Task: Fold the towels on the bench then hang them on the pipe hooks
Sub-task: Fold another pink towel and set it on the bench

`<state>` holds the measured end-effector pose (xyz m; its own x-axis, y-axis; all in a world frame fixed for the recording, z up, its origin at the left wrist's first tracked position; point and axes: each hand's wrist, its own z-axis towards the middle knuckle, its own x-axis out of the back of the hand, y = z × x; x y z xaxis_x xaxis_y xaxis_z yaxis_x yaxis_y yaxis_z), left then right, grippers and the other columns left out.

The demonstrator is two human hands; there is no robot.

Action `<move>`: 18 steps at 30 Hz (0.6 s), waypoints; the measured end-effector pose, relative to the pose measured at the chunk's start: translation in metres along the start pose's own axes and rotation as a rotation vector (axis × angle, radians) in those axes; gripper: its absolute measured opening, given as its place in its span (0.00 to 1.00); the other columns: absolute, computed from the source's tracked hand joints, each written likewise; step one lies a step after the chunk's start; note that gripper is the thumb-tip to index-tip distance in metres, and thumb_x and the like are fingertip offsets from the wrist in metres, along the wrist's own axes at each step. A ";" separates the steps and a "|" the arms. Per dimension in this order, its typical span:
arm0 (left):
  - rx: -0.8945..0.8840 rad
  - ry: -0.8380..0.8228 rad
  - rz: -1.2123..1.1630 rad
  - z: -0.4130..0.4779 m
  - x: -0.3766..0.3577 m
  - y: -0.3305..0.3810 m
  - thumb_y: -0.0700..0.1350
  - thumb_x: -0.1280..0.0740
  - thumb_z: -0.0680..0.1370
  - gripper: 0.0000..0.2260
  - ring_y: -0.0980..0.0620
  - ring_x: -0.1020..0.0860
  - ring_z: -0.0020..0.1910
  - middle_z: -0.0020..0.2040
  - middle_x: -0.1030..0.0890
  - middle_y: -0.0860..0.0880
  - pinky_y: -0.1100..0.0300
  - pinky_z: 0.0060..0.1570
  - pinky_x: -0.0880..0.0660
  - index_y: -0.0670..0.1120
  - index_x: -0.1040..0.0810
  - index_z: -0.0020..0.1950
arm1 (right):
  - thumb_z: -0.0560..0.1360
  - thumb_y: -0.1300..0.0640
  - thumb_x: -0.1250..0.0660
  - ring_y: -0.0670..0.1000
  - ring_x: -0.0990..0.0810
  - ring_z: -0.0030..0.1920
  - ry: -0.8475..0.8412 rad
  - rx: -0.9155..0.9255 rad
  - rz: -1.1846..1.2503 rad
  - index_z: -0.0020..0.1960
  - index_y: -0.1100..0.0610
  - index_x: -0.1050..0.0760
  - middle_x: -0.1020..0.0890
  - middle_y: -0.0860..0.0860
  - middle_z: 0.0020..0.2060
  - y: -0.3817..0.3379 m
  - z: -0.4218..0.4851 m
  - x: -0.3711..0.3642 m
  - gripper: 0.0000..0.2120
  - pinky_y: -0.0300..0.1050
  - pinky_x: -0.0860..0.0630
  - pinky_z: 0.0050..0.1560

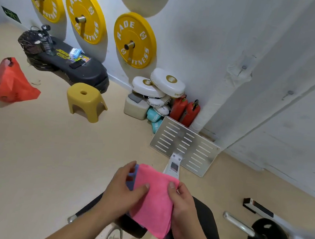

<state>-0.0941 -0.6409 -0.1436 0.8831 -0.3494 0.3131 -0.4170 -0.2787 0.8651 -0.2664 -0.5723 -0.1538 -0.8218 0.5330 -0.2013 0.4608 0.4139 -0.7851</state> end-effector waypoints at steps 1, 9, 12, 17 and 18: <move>0.100 -0.088 -0.082 0.009 0.010 -0.002 0.60 0.24 0.67 0.33 0.57 0.21 0.59 0.62 0.21 0.59 0.52 0.58 0.21 0.60 0.28 0.70 | 0.78 0.49 0.29 0.67 0.17 0.57 -0.043 -0.026 0.031 0.58 0.56 0.19 0.15 0.62 0.56 -0.001 0.004 -0.003 0.13 0.70 0.22 0.61; 0.176 -0.210 0.017 0.062 0.024 -0.037 0.47 0.27 0.73 0.10 0.50 0.17 0.50 0.50 0.16 0.52 0.50 0.54 0.18 0.54 0.17 0.54 | 0.81 0.47 0.34 0.58 0.17 0.53 0.220 -0.102 -0.275 0.53 0.52 0.22 0.17 0.56 0.52 0.025 0.047 -0.027 0.09 0.61 0.20 0.60; 0.137 -0.152 0.231 0.077 0.014 -0.059 0.49 0.27 0.73 0.10 0.52 0.19 0.47 0.48 0.17 0.53 0.51 0.53 0.19 0.52 0.20 0.53 | 0.83 0.52 0.36 0.49 0.21 0.47 0.278 -0.108 -0.419 0.49 0.48 0.27 0.19 0.53 0.51 0.042 0.051 -0.030 0.04 0.49 0.20 0.51; 0.069 -0.095 0.435 0.082 0.012 -0.066 0.55 0.28 0.73 0.14 0.56 0.21 0.43 0.45 0.19 0.55 0.59 0.43 0.23 0.53 0.22 0.55 | 0.81 0.55 0.32 0.42 0.23 0.46 0.256 -0.063 -0.630 0.64 0.53 0.30 0.23 0.43 0.48 0.047 0.057 -0.028 0.13 0.34 0.28 0.40; 0.068 -0.088 0.455 0.080 0.014 -0.067 0.57 0.28 0.72 0.16 0.56 0.21 0.44 0.48 0.20 0.55 0.60 0.43 0.25 0.54 0.24 0.57 | 0.80 0.55 0.31 0.45 0.23 0.50 0.257 -0.053 -0.684 0.67 0.53 0.32 0.24 0.43 0.51 0.048 0.056 -0.028 0.19 0.38 0.24 0.46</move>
<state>-0.0711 -0.6992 -0.2282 0.5866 -0.5231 0.6183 -0.7737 -0.1365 0.6186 -0.2397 -0.6083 -0.2188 -0.8297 0.2964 0.4730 -0.1065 0.7478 -0.6554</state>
